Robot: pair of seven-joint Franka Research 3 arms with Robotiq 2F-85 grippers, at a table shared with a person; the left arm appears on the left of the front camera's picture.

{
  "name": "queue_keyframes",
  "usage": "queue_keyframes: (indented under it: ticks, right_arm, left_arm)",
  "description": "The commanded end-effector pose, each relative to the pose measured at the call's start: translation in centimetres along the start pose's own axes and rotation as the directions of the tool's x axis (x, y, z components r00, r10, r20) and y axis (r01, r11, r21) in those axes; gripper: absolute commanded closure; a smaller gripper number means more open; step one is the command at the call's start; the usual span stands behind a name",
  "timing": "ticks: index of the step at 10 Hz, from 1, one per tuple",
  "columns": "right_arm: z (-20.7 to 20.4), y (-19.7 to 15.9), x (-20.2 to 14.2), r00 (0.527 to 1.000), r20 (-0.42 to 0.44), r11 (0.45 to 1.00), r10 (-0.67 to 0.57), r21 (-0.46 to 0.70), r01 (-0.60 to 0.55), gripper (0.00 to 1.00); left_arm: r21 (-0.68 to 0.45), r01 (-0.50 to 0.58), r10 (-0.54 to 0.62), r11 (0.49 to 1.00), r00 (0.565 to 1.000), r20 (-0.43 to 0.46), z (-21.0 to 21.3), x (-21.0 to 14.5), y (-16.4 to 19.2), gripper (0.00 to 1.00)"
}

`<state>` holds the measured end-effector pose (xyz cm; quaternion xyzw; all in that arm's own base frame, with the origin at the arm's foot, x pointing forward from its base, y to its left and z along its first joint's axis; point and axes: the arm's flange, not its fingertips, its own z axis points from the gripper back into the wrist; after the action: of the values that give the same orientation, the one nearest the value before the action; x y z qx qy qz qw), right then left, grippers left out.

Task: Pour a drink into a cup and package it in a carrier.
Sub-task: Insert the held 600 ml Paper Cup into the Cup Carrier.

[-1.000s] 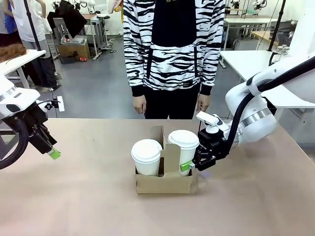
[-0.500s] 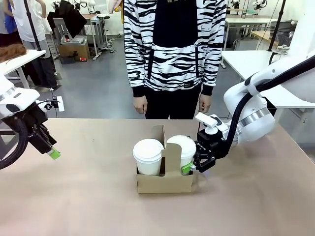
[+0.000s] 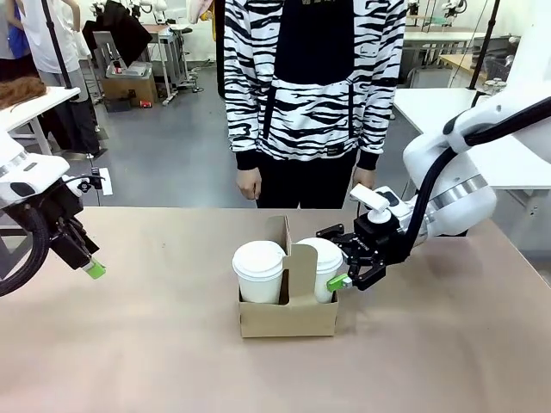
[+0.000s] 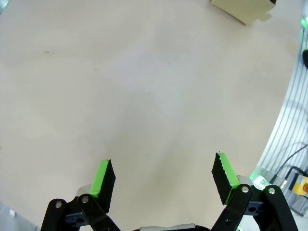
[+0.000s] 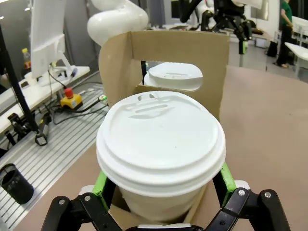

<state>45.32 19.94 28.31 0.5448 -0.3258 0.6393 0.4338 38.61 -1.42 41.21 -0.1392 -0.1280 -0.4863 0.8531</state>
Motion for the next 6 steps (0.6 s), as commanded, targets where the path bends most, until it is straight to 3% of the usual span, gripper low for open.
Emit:
queue_keyframes:
  ticks: [1, 4, 6]
  right_arm:
    - [1.9, 1.2, 0.7, 0.999, -0.047, 1.000, -0.013, -0.016, 0.012, 0.00]
    - [5.2, 2.1, 1.7, 0.993, -0.103, 0.995, -0.063, -0.090, 0.053, 0.00]
    - [9.9, 3.6, 3.5, 0.974, -0.157, 0.951, -0.165, -0.288, 0.115, 0.00]
  left_arm:
    - [-0.009, 0.006, -0.006, 1.000, 1.000, 0.016, 0.1, -0.1, 0.0, 0.00]
    - [-0.009, 0.006, -0.006, 1.000, 1.000, 0.016, 0.1, -0.1, 0.0, 0.00]
    - [-0.009, 0.006, -0.006, 1.000, 1.000, 0.016, 0.1, -0.1, 0.0, 0.00]
